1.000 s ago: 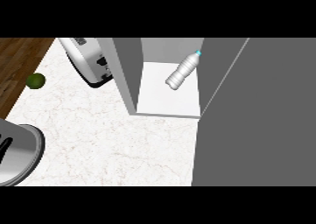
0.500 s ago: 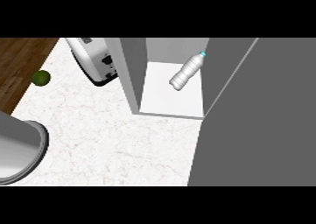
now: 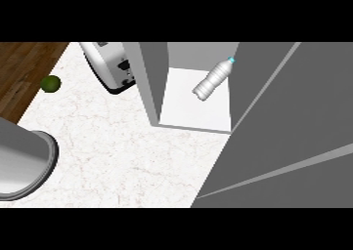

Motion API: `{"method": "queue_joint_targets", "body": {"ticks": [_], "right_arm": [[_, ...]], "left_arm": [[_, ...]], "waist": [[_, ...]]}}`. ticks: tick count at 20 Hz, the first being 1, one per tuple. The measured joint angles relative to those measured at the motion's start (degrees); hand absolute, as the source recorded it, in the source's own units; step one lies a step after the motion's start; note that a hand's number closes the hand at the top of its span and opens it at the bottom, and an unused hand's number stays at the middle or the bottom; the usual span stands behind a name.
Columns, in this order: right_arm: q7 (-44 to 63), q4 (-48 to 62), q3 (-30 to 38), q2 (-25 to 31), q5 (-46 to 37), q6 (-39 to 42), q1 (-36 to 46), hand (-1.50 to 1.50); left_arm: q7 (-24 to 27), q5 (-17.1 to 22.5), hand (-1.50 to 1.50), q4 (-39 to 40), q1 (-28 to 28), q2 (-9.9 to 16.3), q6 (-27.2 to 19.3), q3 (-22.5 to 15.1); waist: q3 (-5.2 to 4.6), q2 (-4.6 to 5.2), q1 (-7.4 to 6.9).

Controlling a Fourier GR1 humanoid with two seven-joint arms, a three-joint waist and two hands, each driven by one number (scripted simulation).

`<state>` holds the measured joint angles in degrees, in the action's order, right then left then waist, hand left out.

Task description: Pick up the bottled water, place it into the cabinet and close the cabinet

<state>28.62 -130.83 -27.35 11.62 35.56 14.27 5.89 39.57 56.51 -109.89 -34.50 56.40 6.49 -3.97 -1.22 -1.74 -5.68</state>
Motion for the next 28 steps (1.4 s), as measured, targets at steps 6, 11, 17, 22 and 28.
{"method": "queue_joint_targets", "body": {"ticks": [6,11,17,22,28], "right_arm": [[7.89,7.8,-6.23,-7.44,-3.48,-7.84,14.54,1.5],[10.07,15.57,-8.86,-10.33,2.28,-12.13,29.7,1.5],[9.21,28.21,-6.31,-11.29,11.08,-15.15,44.78,1.5],[8.6,37.5,-2.13,-11.54,16.81,-13.74,48.35,1.5],[6.74,45.06,1.28,-10.81,18.25,-8.75,46.09,1.5]], "left_arm": [[0.68,1.36,-1.5,1.23,-1.48,1.47,4.38,2.77],[2.0,1.89,-1.5,2.6,-4.09,2.22,8.98,5.52],[2.74,2.75,-1.5,3.53,-9.21,1.69,14.42,9.22],[2.25,2.73,-1.5,2.86,-13.32,-0.32,16.26,12.66],[1.14,1.53,-1.5,2.35,-17.18,-3.93,18.32,17.0]], "waist": [[0.31,0.91,-1.81],[0.69,1.4,-2.2],[0.96,1.63,-0.01],[1.12,1.72,1.74],[1.2,1.74,3.3]]}}
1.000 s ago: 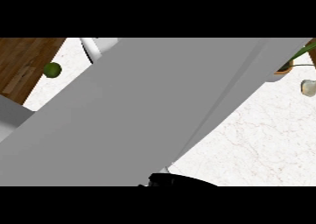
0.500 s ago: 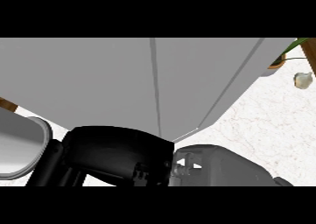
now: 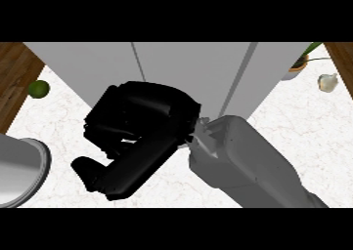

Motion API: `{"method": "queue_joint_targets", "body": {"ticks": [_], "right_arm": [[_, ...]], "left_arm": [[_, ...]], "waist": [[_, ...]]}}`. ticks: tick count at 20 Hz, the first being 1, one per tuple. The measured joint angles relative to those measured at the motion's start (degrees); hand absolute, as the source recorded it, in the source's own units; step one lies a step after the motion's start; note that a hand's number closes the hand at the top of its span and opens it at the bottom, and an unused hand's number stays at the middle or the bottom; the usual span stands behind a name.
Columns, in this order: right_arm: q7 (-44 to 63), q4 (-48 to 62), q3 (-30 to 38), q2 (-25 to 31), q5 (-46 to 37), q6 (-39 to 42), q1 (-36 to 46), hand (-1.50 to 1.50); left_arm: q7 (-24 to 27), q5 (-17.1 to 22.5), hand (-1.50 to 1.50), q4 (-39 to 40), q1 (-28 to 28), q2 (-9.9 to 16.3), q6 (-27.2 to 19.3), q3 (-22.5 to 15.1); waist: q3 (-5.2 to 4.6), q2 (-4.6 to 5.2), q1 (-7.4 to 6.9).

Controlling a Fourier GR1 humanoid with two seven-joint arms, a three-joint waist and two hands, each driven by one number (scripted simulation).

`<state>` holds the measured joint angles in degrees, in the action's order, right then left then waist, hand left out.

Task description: Pick up the bottled water, place it into the cabinet and close the cabinet

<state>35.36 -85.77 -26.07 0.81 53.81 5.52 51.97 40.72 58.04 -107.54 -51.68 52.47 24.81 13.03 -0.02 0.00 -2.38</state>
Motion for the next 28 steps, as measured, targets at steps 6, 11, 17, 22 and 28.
{"method": "queue_joint_targets", "body": {"ticks": [6,11,17,22,28], "right_arm": [[-2.52,8.17,5.61,2.36,-0.62,6.47,-0.77,1.5],[-7.2,13.49,8.28,2.96,-4.23,11.09,0.19,1.5],[-11.88,17.68,8.75,2.73,-9.14,15.58,2.1,1.5],[-15.69,19.64,9.04,1.41,-12.74,15.46,3.54,-1.5],[-17.08,20.74,9.19,0.51,-15.45,12.6,5.04,-1.5]], "left_arm": [[-1.95,-0.01,-1.5,0.18,-1.02,-3.34,1.96,3.35],[-4.0,-0.52,-1.5,-0.56,-1.95,-5.72,3.46,5.76],[-5.86,-1.88,-1.5,-0.64,-0.31,-8.3,4.11,6.55],[-6.45,-2.29,-1.5,0.04,1.15,-9.57,5.06,7.15],[-7.14,-3.1,-1.5,-0.95,1.75,-11.02,4.47,7.13]], "waist": [[0.1,-0.01,0.7],[-0.07,-0.16,0.63],[-0.02,-0.46,0.62],[-0.14,-0.33,0.43],[-0.19,-0.05,0.33]]}}
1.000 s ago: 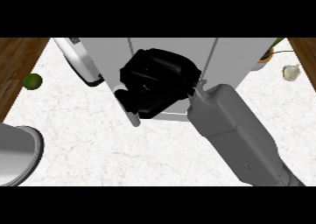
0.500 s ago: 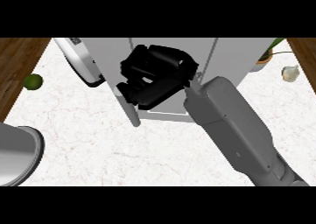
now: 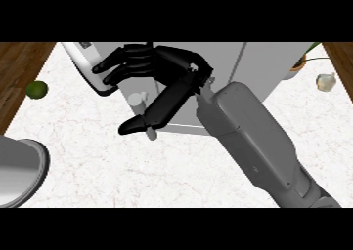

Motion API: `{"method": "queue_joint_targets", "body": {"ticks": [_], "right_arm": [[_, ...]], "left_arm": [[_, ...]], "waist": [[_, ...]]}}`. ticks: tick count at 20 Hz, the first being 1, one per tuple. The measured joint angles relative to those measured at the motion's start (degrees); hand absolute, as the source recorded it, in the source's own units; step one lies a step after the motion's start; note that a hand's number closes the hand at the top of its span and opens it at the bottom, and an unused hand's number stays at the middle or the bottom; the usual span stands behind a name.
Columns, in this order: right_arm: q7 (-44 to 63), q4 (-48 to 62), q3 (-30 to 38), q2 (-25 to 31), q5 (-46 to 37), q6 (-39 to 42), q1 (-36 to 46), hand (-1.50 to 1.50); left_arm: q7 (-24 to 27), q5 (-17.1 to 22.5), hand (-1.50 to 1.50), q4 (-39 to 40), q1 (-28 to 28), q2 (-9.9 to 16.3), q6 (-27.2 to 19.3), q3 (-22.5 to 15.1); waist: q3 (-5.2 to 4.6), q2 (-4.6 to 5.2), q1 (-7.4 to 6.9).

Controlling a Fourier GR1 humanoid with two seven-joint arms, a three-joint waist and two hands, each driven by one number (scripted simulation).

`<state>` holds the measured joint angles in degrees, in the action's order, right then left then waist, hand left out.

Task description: Pick up the bottled water, place it into the cabinet and close the cabinet

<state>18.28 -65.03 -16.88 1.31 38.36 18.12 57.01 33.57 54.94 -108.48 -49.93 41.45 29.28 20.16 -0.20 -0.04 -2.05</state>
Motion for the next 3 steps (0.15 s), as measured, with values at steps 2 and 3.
{"method": "queue_joint_targets", "body": {"ticks": [2,3], "right_arm": [[-0.32,0.25,0.04,-0.06,-0.54,-0.36,0.3,-1.5],[-0.27,0.37,0.1,-0.05,-0.49,-0.19,0.44,-1.5]], "left_arm": [[-0.22,-0.14,-1.5,0.11,0.33,-0.12,0.29,0.07],[-0.15,-0.39,-1.5,0.21,0.63,-0.36,0.27,0.11]], "waist": [[0.03,0.02,-0.06],[0.0,0.03,-0.04]]}}
